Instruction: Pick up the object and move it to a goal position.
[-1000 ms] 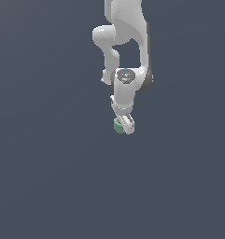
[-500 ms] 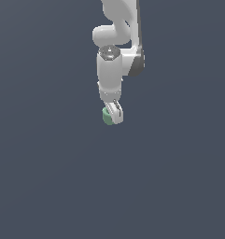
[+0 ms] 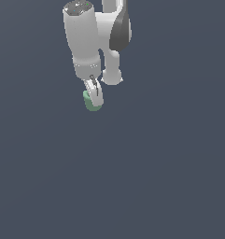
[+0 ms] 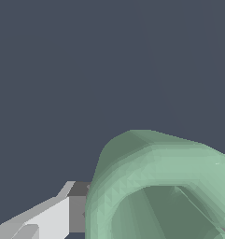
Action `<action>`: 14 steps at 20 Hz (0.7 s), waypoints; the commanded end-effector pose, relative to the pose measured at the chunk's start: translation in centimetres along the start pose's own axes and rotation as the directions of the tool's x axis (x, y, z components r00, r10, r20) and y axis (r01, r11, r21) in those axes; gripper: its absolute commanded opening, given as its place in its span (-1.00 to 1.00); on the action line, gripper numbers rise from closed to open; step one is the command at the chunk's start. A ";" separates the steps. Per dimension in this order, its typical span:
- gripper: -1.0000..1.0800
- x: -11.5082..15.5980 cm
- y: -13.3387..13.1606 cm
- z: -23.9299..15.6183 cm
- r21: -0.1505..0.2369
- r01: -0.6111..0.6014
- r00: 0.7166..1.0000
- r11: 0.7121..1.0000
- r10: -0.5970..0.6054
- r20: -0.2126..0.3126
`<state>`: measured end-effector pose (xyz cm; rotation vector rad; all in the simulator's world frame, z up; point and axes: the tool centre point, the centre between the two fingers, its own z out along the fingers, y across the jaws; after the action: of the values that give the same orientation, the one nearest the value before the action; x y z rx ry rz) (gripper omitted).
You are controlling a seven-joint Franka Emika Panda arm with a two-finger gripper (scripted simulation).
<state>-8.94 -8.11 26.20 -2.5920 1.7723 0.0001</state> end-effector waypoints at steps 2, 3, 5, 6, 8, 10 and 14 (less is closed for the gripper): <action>-1.00 2.3 0.9 -3.4 -0.001 0.001 1.000 1.000 -0.001 0.000; -1.00 2.8 1.1 -4.3 -0.001 0.001 1.000 1.000 -0.001 0.000; -1.00 4.0 1.5 -5.9 -0.001 0.001 1.000 1.000 -0.001 0.000; -1.00 4.4 1.6 -6.6 -0.001 0.001 1.000 1.000 -0.001 0.000; -1.00 5.3 1.9 -7.9 -0.001 0.002 1.000 1.000 -0.002 -0.001; -1.00 6.1 2.1 -9.0 -0.001 0.002 1.000 1.000 -0.002 -0.001; -1.00 7.2 2.3 -10.6 -0.001 0.003 1.000 1.000 -0.003 -0.001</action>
<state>-8.57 -15.28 36.20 -2.5942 1.7708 -0.0011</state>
